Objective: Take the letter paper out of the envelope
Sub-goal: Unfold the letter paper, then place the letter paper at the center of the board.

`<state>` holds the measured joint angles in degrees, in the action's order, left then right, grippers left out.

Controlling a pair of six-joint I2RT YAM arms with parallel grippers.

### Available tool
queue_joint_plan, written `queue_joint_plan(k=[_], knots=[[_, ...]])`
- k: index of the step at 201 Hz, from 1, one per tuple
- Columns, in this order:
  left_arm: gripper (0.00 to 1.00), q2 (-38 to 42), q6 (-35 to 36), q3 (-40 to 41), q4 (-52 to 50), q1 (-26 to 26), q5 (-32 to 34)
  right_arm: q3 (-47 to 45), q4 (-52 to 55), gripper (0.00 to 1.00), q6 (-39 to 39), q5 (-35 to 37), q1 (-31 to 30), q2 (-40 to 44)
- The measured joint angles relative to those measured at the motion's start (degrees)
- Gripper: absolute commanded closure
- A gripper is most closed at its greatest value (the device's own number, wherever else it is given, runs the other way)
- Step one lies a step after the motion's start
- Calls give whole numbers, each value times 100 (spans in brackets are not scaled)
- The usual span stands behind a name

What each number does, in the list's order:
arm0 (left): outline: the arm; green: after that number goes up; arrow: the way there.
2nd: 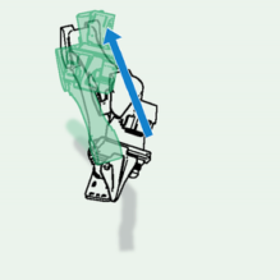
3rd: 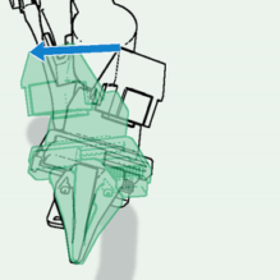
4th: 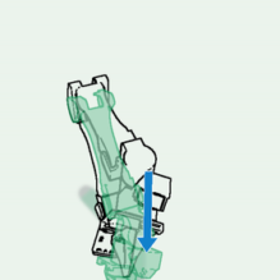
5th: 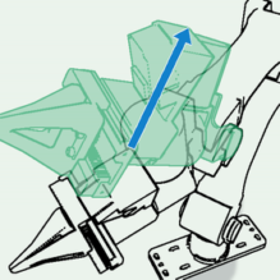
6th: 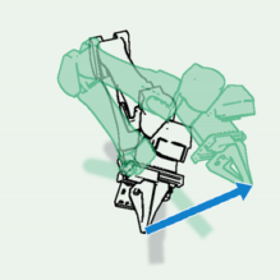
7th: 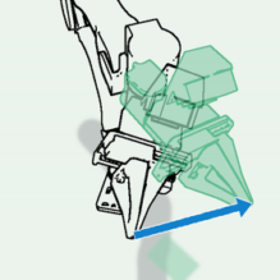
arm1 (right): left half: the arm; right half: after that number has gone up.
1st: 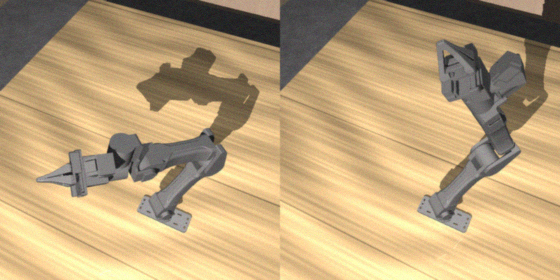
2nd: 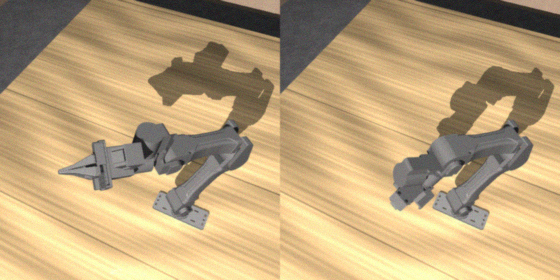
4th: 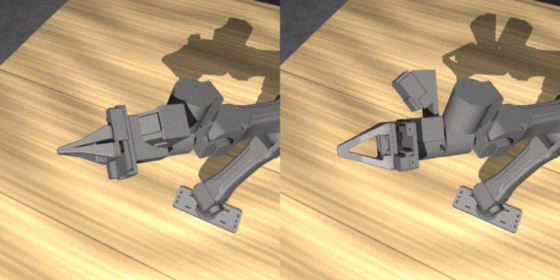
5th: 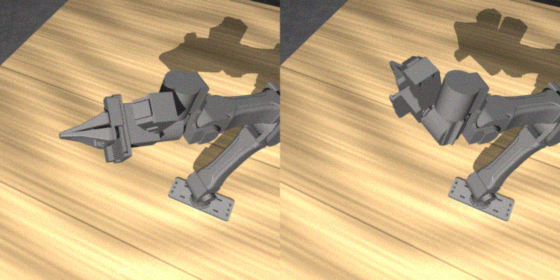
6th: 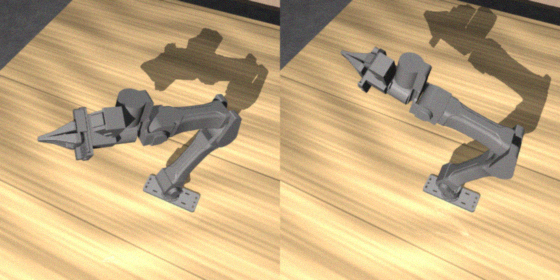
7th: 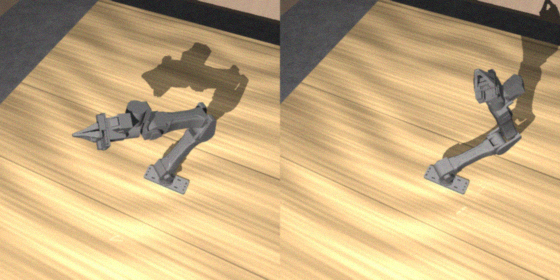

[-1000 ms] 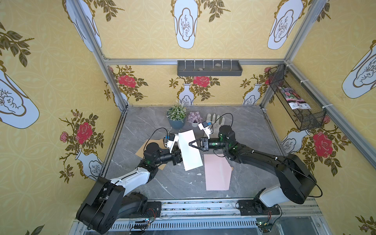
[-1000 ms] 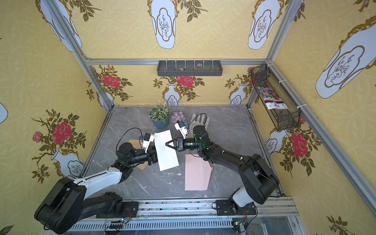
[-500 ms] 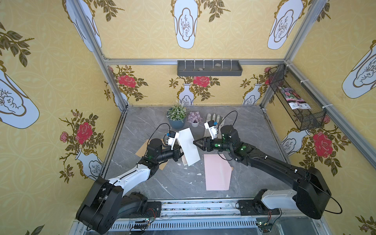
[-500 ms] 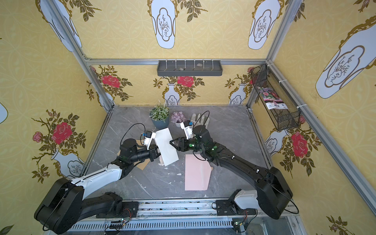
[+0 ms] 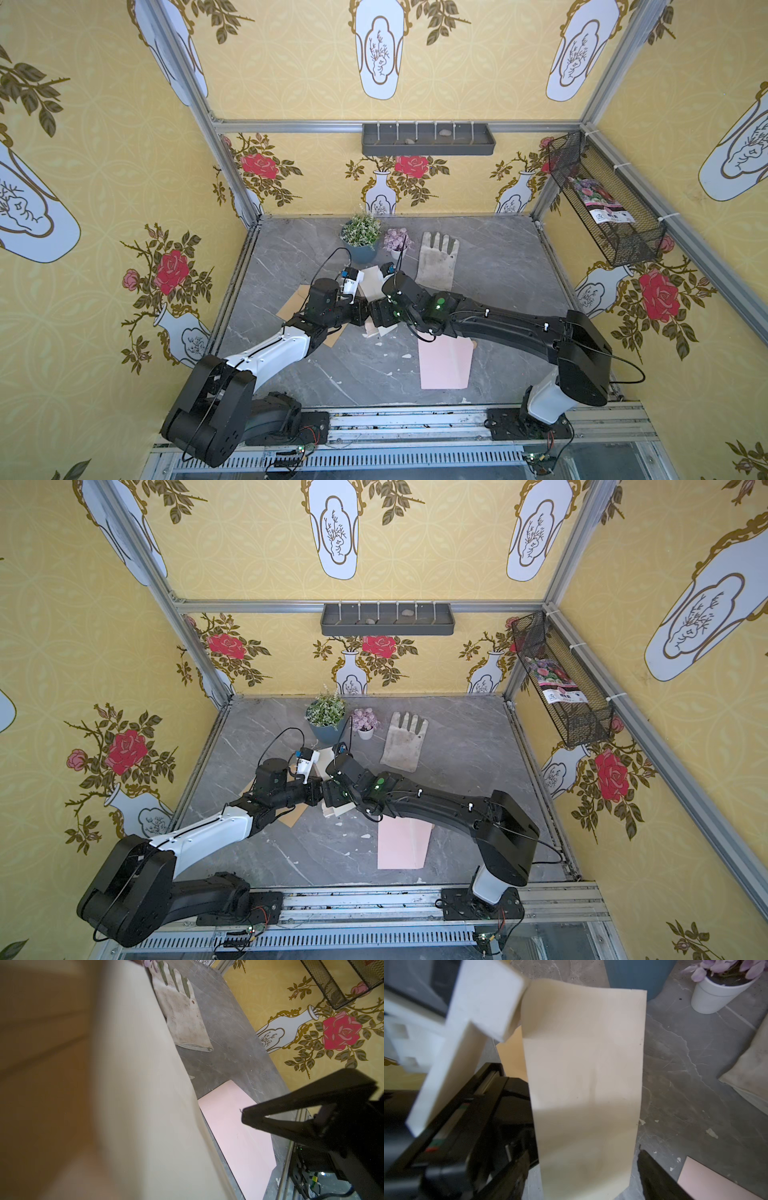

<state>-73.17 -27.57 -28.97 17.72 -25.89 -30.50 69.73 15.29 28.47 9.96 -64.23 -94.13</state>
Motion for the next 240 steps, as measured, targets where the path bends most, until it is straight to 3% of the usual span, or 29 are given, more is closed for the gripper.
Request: queue_joint_plan(k=[51, 127, 186, 216, 240], knots=[[95, -85, -96, 4, 116, 0, -160, 118, 151, 32, 4, 125, -109, -205], [92, -116, -142, 4, 245, 2, -304, -295, 297, 72, 149, 291, 136, 188], [91, -122, -162, 52, 472, 2, -568, -837, 229, 78, 155, 20, 542, 713], [91, -153, -162, 48, 479, 2, -564, -1191, 39, 89, 157, -313, 907, 966], [91, -203, -155, -24, 319, 7, -396, -1504, -199, 91, 155, -651, 1172, 1126]])
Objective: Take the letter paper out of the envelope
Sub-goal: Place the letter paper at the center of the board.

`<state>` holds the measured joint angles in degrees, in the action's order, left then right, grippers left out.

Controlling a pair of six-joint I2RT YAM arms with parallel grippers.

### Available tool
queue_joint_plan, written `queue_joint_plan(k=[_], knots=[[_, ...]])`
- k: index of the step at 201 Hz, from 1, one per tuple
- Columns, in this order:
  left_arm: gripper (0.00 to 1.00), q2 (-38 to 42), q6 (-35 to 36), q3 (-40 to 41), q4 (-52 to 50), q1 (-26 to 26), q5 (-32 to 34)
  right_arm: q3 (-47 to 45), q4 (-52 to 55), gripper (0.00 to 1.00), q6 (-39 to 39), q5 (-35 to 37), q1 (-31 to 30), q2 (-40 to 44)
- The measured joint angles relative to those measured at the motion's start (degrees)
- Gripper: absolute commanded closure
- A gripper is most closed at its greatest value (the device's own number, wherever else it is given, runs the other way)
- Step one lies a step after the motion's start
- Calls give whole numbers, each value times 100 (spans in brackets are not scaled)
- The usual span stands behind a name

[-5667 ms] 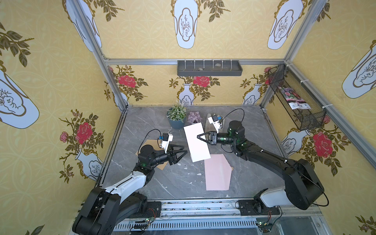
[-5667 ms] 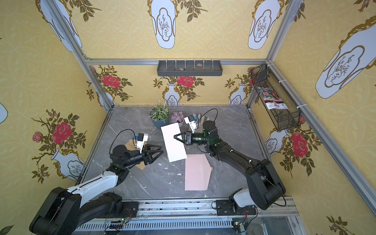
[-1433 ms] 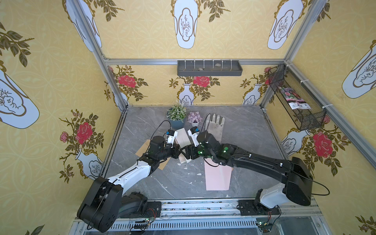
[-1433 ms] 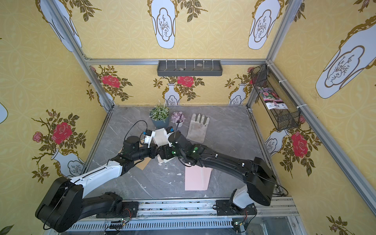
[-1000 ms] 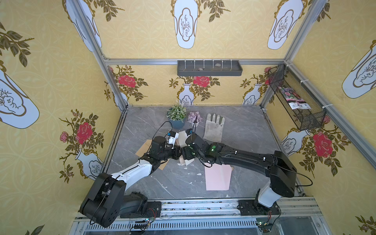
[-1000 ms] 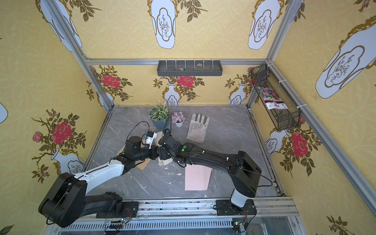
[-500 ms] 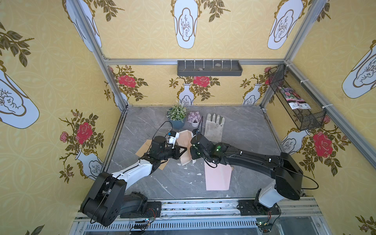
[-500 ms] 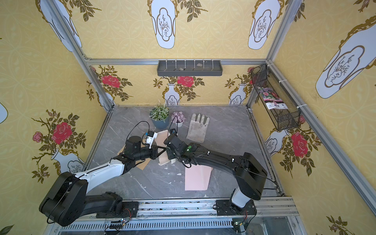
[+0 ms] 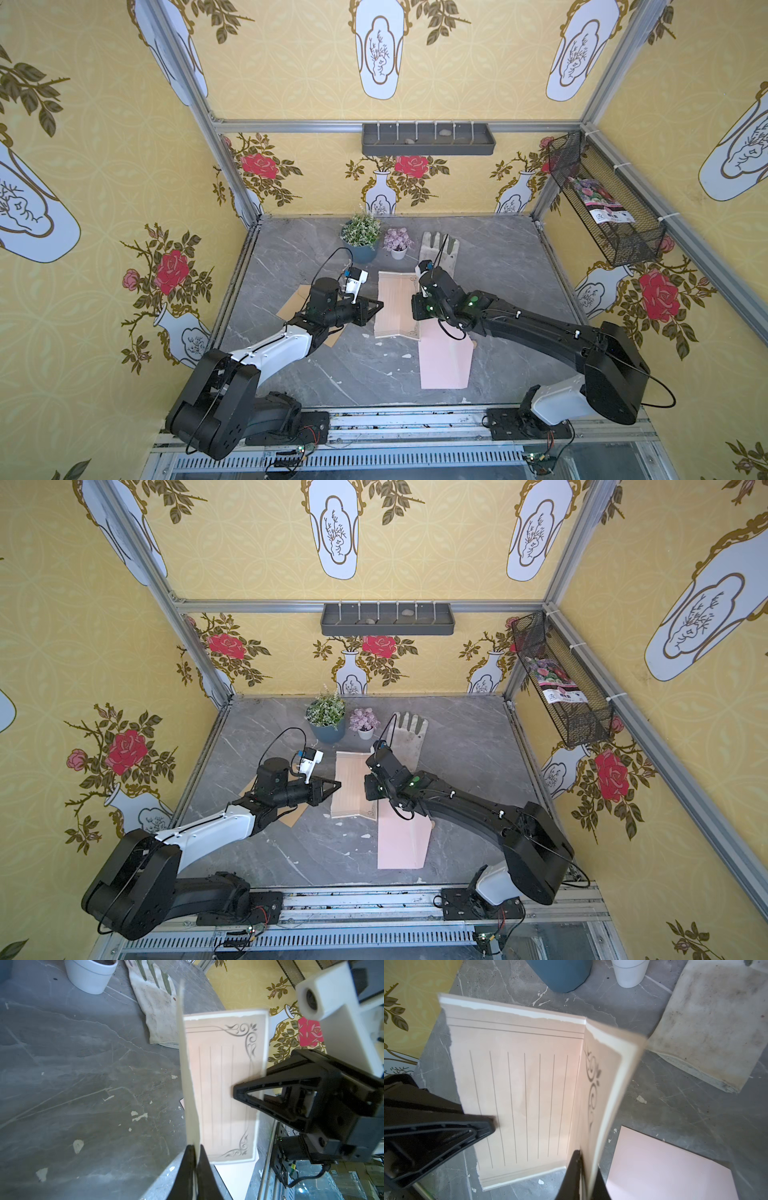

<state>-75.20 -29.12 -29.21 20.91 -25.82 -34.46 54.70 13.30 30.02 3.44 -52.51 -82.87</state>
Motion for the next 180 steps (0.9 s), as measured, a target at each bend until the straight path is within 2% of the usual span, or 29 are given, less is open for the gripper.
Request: queue_joint_plan(k=[68, 116, 180], knots=[[95, -293, 70, -249, -601, 11, 472, -444, -769, 100, 17, -990, 352, -85], [98, -632, 170, -470, -999, 31, 688, -1119, -1886, 100, 258, -2048, 977, -466], [97, -555, 208, -446, -1045, 28, 608, -1351, -3121, 100, 608, -3117, 1241, -940]])
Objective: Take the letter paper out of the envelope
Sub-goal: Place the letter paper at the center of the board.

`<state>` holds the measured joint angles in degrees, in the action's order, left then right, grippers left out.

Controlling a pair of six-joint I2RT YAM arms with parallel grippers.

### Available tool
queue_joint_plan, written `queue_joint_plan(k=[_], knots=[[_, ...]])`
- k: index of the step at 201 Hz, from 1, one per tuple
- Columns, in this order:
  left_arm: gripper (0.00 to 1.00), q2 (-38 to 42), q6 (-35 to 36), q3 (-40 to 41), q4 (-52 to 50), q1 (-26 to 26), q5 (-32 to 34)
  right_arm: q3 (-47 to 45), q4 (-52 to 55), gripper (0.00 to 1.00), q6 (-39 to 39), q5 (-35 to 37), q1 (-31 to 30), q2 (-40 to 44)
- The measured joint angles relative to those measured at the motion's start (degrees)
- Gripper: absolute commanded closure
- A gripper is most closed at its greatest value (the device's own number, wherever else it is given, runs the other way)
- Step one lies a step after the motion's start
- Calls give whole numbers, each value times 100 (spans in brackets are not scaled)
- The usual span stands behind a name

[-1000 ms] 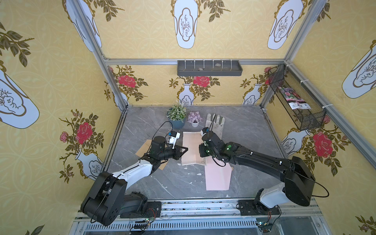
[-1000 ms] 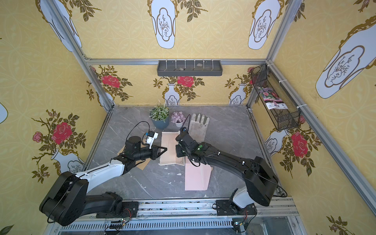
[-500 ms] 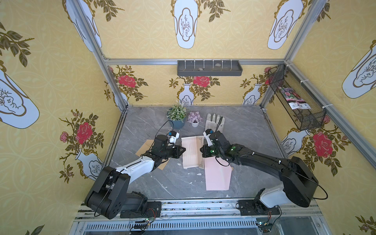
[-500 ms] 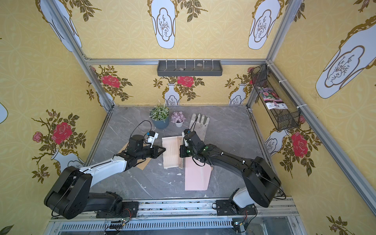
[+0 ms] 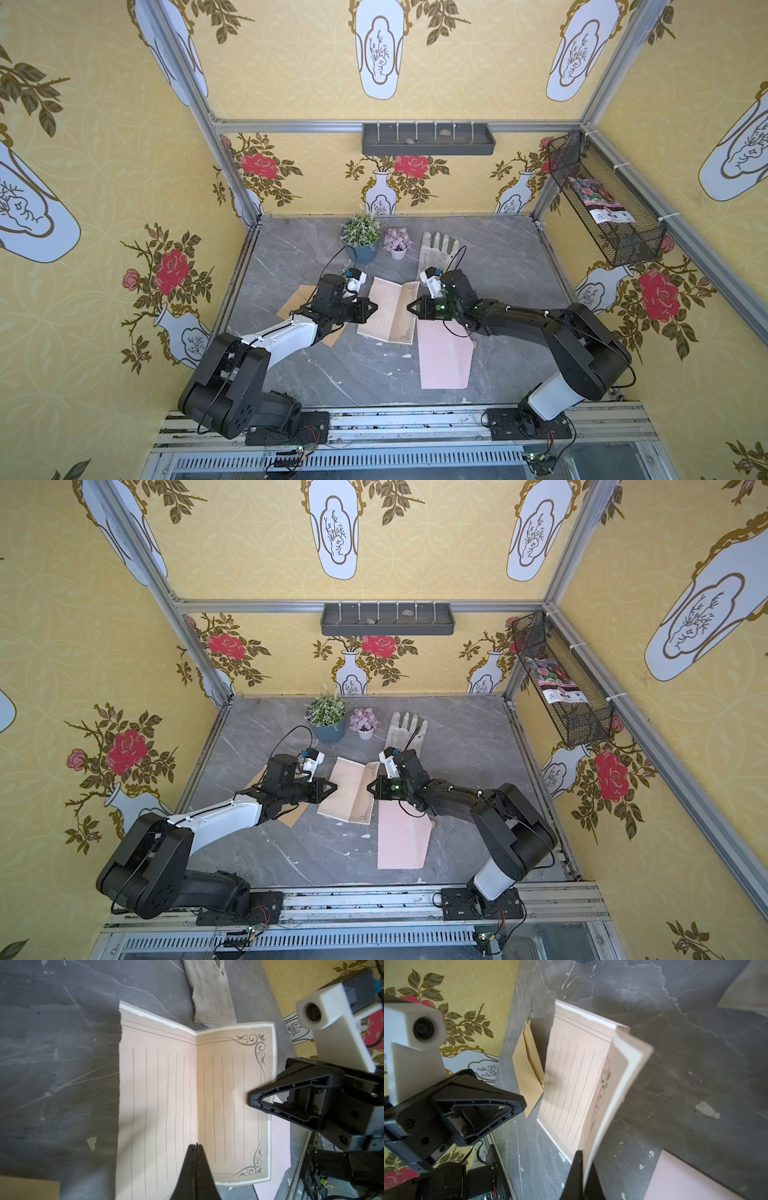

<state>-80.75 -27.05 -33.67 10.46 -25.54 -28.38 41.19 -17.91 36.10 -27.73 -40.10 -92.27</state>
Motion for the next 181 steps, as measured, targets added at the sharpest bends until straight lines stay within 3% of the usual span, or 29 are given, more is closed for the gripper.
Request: queue_joint_plan(k=[75, 118, 181], knots=[[100, -577, -4, -260, -39, 0, -192, 483, -361, 100, 125, -525, -177, -957], [100, -1320, -24, -634, -474, 90, -153, 988, 525, 98, -256, 142, -455, -905], [100, -1425, -68, -640, -575, 94, -166, 1003, 1482, 96, -575, 1062, -470, -1067]])
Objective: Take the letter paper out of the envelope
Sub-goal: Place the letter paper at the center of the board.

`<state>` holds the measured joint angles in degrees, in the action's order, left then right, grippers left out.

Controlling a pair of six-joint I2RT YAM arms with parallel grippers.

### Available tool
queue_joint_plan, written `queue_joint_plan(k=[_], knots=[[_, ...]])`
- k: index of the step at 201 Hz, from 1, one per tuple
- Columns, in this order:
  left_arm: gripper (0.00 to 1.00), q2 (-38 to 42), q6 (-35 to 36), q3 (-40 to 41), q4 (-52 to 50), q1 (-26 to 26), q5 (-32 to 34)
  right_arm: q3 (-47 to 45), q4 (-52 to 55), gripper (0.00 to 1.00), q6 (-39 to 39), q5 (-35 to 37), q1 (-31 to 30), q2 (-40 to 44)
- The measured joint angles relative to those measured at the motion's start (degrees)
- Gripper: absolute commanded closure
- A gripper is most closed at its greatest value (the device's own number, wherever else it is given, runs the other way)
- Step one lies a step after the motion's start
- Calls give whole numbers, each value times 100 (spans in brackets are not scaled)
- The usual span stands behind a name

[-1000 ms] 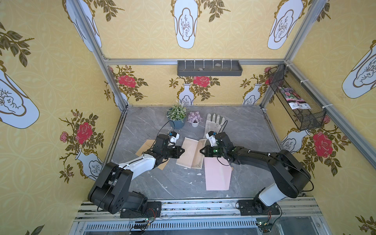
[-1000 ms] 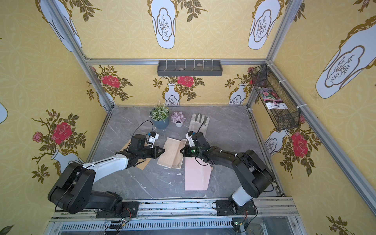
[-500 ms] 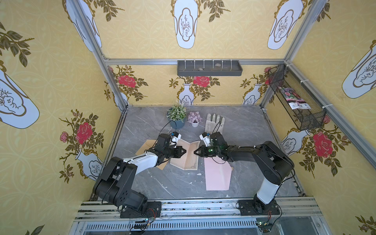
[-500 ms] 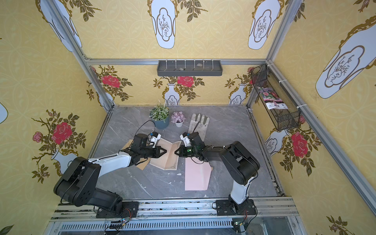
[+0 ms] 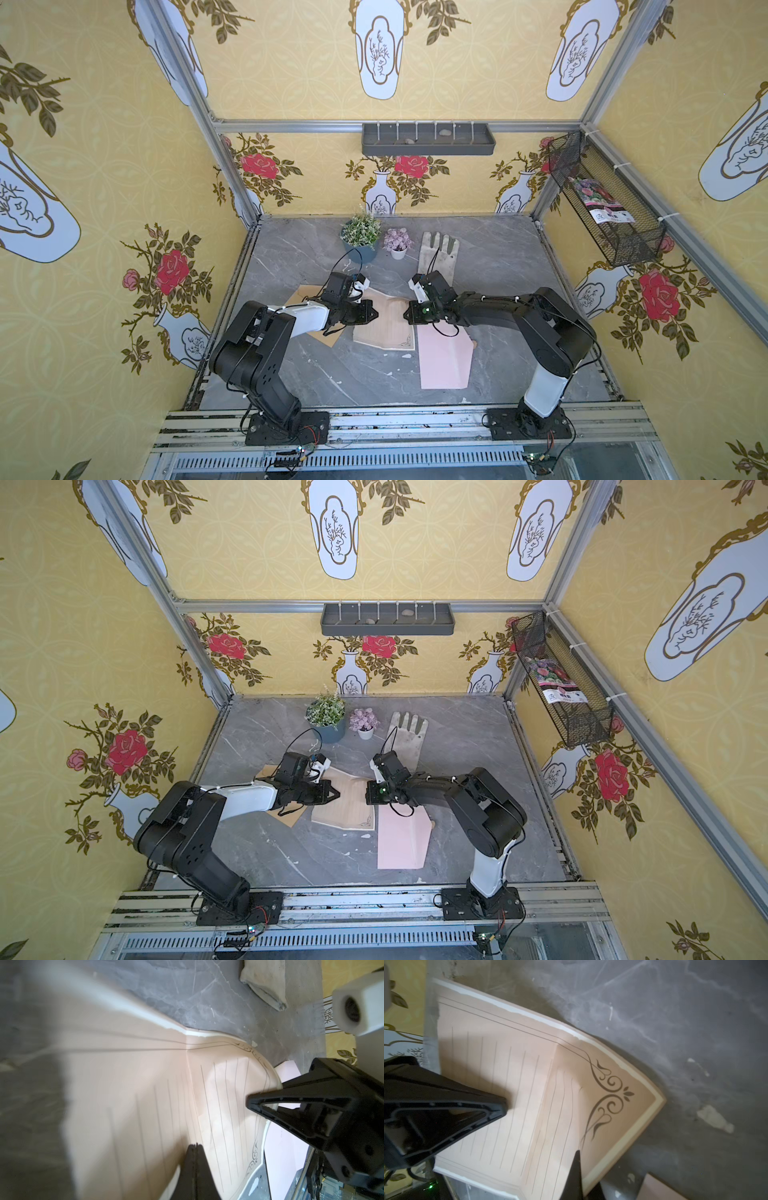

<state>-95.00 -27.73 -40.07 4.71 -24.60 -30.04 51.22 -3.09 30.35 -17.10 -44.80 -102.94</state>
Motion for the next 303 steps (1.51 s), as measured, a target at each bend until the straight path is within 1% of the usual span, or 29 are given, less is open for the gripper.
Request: queue_joint_plan(k=[29, 60, 66, 70, 75, 96, 118, 123, 135, 145, 156, 163, 179, 199, 220, 250, 303], knots=[[100, -129, -83, 0, 42, 0, -44, 247, 256, 91, -98, 319, -170, -166], [100, -203, -125, -17, 42, 0, -61, 452, 339, 77, -190, 544, -295, -280], [100, -214, -125, -22, 44, 0, -63, 455, 332, 72, -190, 560, -313, -280], [100, -221, -125, -26, 44, 0, -63, 455, 326, 67, -195, 560, -317, -280], [100, -227, -125, -28, 44, 0, -61, 455, 306, 65, -197, 557, -321, -278], [100, -243, -125, -33, 39, 0, -61, 452, 278, 60, -214, 662, -317, -240], [100, -249, -125, -37, 39, 0, -59, 431, 407, 59, -212, 876, -319, -155], [100, -254, -125, -37, 39, 0, -59, 431, 463, 60, -210, 920, -321, -129], [100, -267, -127, -39, 37, 0, -61, 463, 678, 71, -210, 1165, -385, -74], [100, -286, -127, -57, 35, 0, -63, 555, 914, 73, -197, 1397, -483, -48], [100, -302, -129, -70, 42, 0, -68, 793, 1274, 75, -192, 1735, -732, -20], [100, -310, -129, -70, 42, 0, -70, 973, 1458, 78, -199, 1930, -920, -7], [100, -323, -144, -70, 42, 0, -94, 1475, 1814, 89, -240, 2428, -1349, -20], [100, -326, -146, -70, 57, 0, -131, 1821, 1976, 100, -339, 2743, -1587, -105], [100, -328, -146, -70, 61, 0, -146, 1775, 1967, 100, -415, 2804, -1554, -188], [100, -348, -170, -70, 72, 0, -153, 1615, 1932, 100, -446, 2673, -1436, -278], [100, -387, -192, -70, 122, 0, -212, 1663, 1958, 100, -439, 2618, -1506, -105]])
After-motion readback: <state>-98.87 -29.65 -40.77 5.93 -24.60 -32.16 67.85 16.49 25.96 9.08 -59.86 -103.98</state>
